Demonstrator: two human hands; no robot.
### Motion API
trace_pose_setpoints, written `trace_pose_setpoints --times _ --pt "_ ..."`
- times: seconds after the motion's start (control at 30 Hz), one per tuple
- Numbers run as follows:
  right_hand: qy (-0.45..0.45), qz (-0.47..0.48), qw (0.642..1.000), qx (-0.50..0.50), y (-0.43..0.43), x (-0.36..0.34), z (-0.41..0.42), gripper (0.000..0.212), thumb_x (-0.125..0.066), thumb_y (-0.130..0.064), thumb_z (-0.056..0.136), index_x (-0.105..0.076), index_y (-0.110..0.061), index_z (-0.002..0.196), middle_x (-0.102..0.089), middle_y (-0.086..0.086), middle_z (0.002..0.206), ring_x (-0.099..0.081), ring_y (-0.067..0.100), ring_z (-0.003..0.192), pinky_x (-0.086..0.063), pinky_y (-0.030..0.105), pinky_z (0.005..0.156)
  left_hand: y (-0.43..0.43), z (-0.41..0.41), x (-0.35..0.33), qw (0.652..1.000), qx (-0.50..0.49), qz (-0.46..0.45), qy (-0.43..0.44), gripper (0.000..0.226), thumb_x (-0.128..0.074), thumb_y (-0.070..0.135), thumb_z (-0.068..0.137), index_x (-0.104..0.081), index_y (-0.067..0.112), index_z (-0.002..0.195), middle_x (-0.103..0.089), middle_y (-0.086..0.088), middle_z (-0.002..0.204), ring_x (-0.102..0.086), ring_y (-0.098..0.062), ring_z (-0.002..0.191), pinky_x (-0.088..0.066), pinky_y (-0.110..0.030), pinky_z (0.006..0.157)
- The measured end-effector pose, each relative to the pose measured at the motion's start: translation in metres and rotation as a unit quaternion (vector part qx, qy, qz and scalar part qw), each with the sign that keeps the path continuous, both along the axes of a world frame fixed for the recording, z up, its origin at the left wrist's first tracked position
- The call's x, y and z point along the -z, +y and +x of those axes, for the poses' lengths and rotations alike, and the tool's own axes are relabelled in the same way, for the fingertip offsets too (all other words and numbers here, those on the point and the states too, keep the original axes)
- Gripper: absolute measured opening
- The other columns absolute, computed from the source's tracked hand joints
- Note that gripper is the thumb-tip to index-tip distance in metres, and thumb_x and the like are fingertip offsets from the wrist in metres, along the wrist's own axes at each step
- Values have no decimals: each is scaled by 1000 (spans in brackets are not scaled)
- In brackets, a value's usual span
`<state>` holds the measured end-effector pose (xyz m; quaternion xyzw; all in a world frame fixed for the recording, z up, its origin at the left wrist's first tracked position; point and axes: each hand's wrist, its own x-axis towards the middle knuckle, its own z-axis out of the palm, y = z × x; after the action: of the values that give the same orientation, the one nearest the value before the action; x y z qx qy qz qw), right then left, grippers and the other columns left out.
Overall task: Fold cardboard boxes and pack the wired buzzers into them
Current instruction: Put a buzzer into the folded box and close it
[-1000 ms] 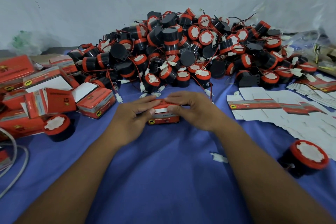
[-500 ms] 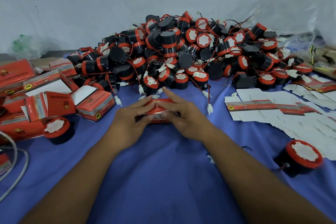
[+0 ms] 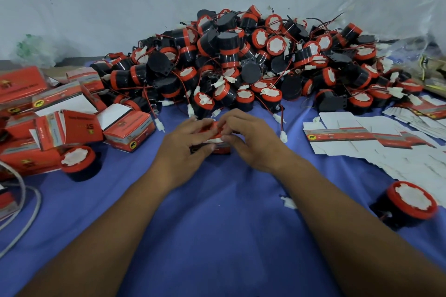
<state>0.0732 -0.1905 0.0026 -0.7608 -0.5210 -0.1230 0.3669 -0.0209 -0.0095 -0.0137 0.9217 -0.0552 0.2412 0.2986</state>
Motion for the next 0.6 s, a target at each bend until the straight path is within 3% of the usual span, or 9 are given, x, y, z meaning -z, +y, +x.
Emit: trace_pose_setpoints --times 0.1,0.2,0.33,0.4,0.5,0.6 --pt "23 0 1000 -19 -3 0 1 7 -70 -2 89 -65 2 85 -64 11 113 -62 24 100 -49 31 87 -2 1 -2 1000 3 -8 -13 31 -70 13 91 -70 17 122 -51 16 134 -35 -22 143 -30 -34 117" --pt "83 9 996 -27 -5 4 2 6 -72 -5 89 -70 0 89 -62 7 122 -62 18 110 -50 37 95 -3 0 -2 1000 10 1 -29 30 -71 11 90 -71 15 120 -53 16 133 -35 -15 142 -30 -29 117" --pt "203 71 977 -10 -3 10 0 9 -72 -5 90 -72 -5 99 -63 3 125 -60 11 118 -49 33 103 -5 -1 -2 999 22 27 -31 36 -67 13 93 -64 11 129 -53 8 138 -39 -10 137 -33 -30 116" --pt "255 83 963 -16 -1 13 -2 22 -73 -4 89 -66 -8 109 -65 4 123 -62 12 117 -50 33 103 -4 1 -3 998 13 45 -43 35 -66 13 94 -65 11 128 -58 1 136 -47 -15 129 -37 -32 110" --pt "345 100 932 -49 -2 14 -4 31 -72 5 87 -55 -1 112 -65 16 121 -67 24 108 -55 33 95 -5 4 -5 997 -2 72 -17 36 -65 16 95 -64 21 131 -56 2 139 -49 -30 125 -26 -28 108" --pt "304 114 946 -13 -4 14 -3 25 -77 2 82 -63 -3 102 -67 10 115 -67 20 107 -54 30 96 -8 4 -3 998 16 66 -6 37 -63 11 96 -63 21 132 -54 -1 142 -47 -33 130 -30 -42 112"
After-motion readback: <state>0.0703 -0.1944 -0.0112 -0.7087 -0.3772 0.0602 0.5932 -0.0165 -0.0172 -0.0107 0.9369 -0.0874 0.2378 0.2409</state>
